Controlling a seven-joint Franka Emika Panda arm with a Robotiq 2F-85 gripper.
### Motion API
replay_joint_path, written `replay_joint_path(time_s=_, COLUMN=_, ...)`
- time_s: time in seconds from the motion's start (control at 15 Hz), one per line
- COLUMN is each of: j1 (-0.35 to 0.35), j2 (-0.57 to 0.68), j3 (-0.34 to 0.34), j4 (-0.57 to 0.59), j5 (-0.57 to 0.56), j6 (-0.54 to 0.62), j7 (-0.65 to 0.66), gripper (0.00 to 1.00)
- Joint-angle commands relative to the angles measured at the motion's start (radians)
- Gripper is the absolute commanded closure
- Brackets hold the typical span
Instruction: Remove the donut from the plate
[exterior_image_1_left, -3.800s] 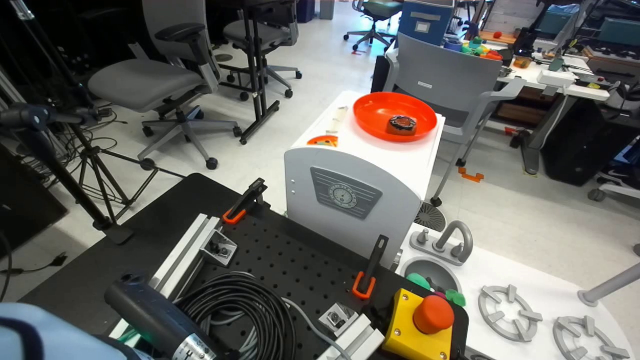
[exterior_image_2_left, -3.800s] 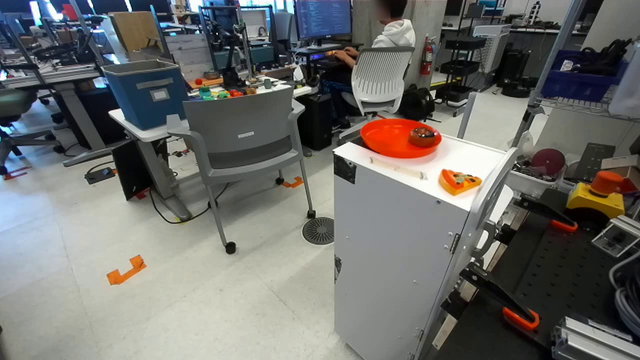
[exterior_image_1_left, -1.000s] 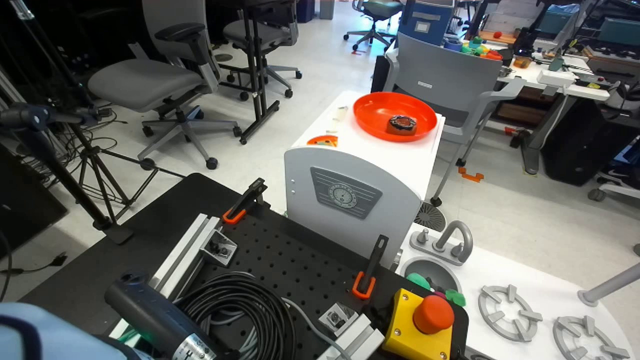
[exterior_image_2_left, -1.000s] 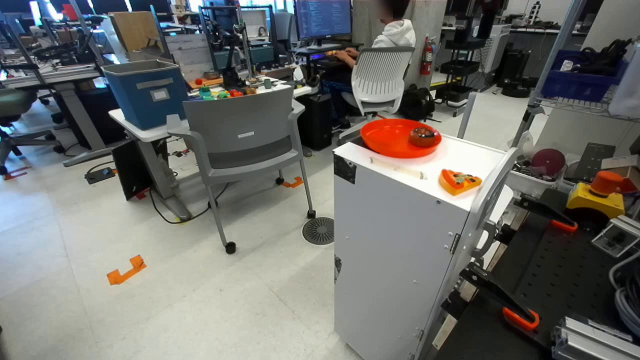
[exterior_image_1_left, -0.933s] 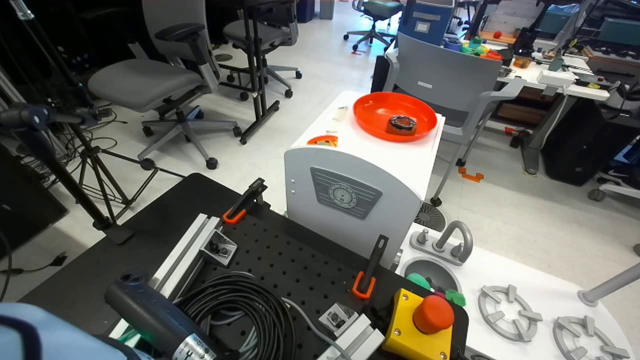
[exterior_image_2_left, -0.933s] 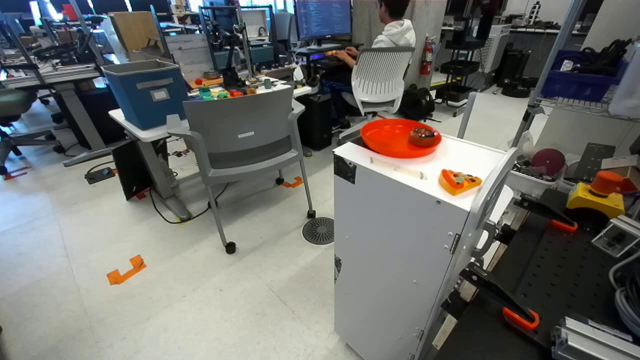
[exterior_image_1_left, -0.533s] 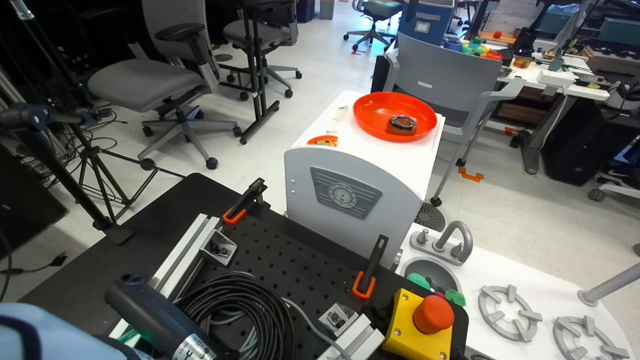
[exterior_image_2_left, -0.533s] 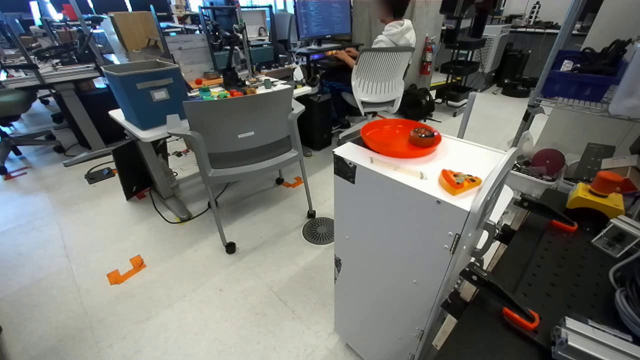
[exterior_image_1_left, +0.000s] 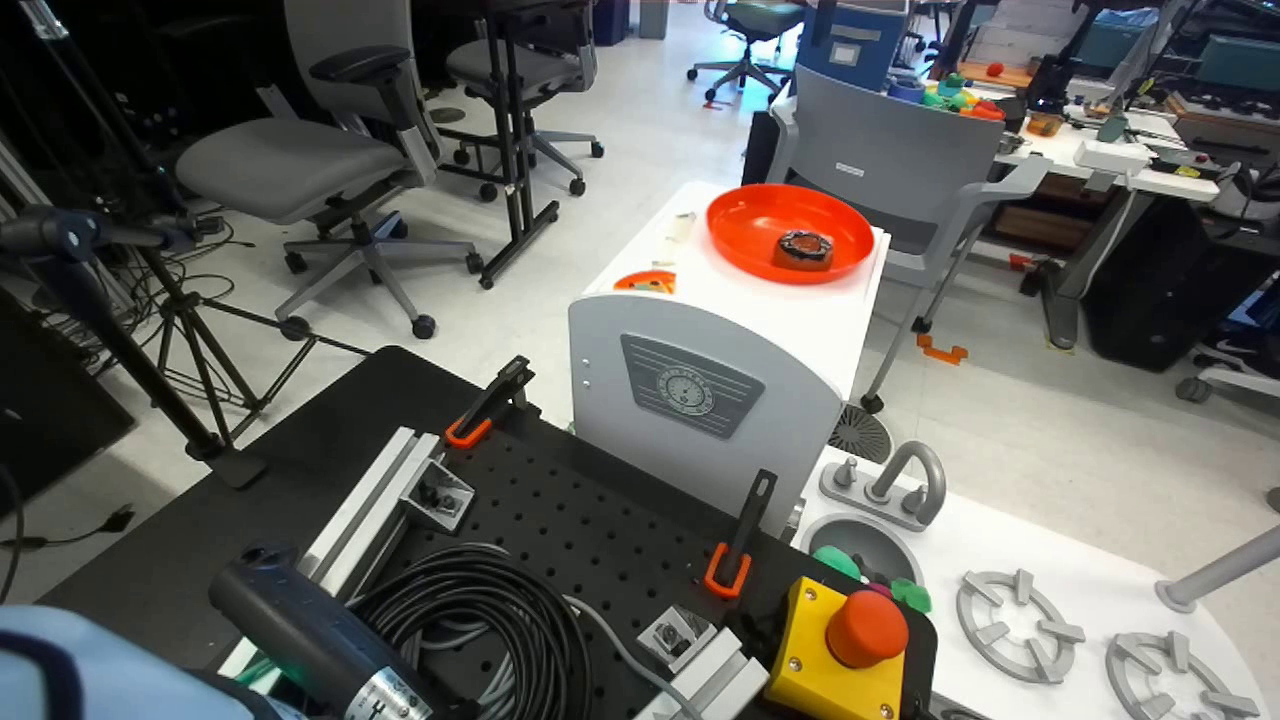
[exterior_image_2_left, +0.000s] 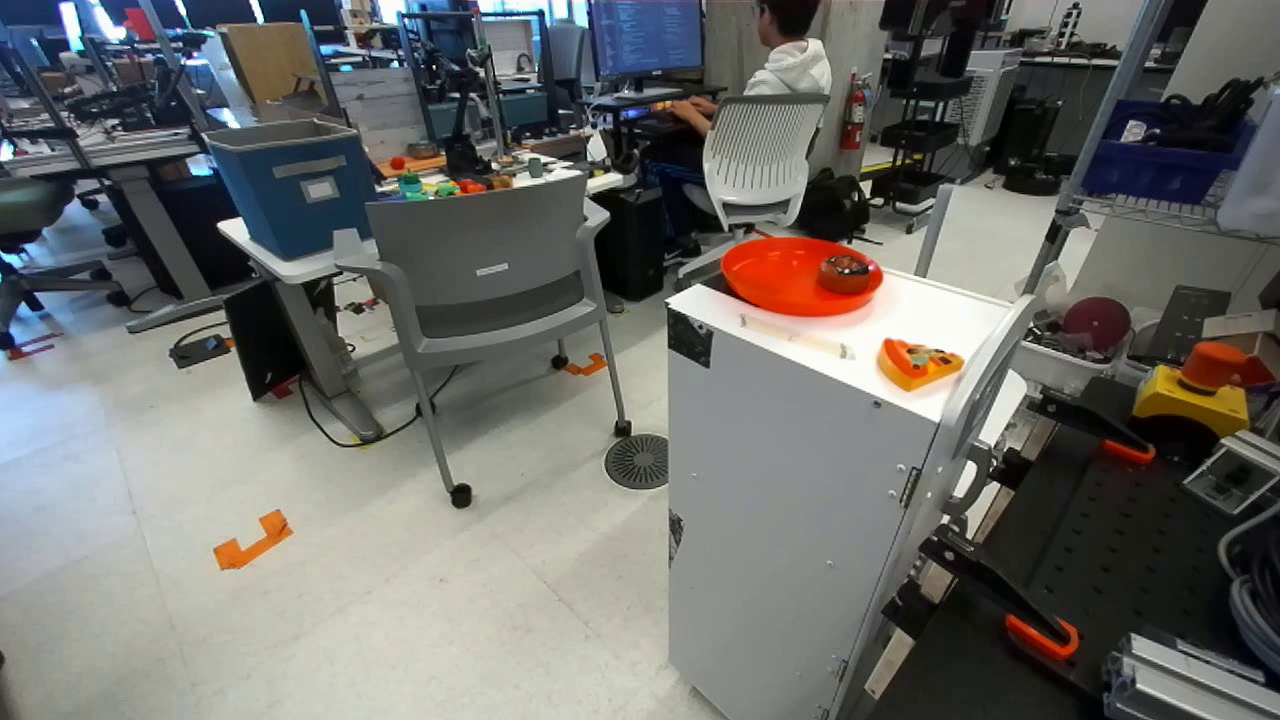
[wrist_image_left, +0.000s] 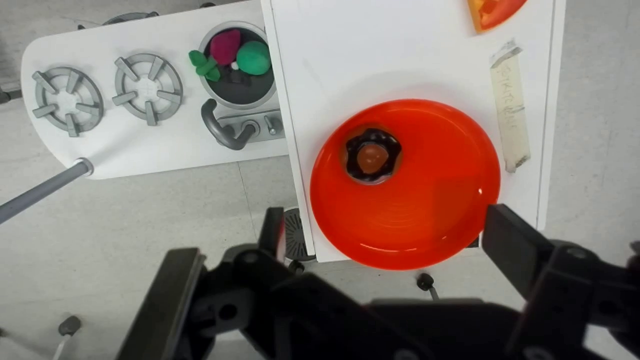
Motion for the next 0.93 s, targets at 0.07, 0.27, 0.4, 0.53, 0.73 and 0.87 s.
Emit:
replay_joint_path(time_s=0.07, j1=-0.004, j2=0.013, j3=0.005, j4=0.015, j5=0.007, j6=-0.014, j7=0.003, gripper=0.0)
replay_joint_path(time_s=0.27, j1=0.0, j2=0.036, j3=0.009, j4=0.025, j5=0.003, j6=-0.017, j7=0.008, gripper=0.0)
replay_joint_path(time_s=0.4, j1=0.003, j2=0.061, j3=0.013, j4=0.034, j5=-0.008, j6=-0.025, j7=0.017, gripper=0.0)
replay_joint_path(time_s=0.53, j1=0.004, j2=0.085, j3=0.016, j4=0.043, j5=-0.015, j6=-0.033, j7=0.025, gripper=0.0)
replay_joint_path(time_s=0.73, j1=0.007, j2=0.121, j3=0.021, j4=0.058, j5=-0.033, j6=-0.043, j7=0.037, gripper=0.0)
replay_joint_path(time_s=0.87, j1=0.009, j2=0.139, j3=0.022, j4=0.066, j5=-0.04, j6=-0.047, j7=0.042, gripper=0.0)
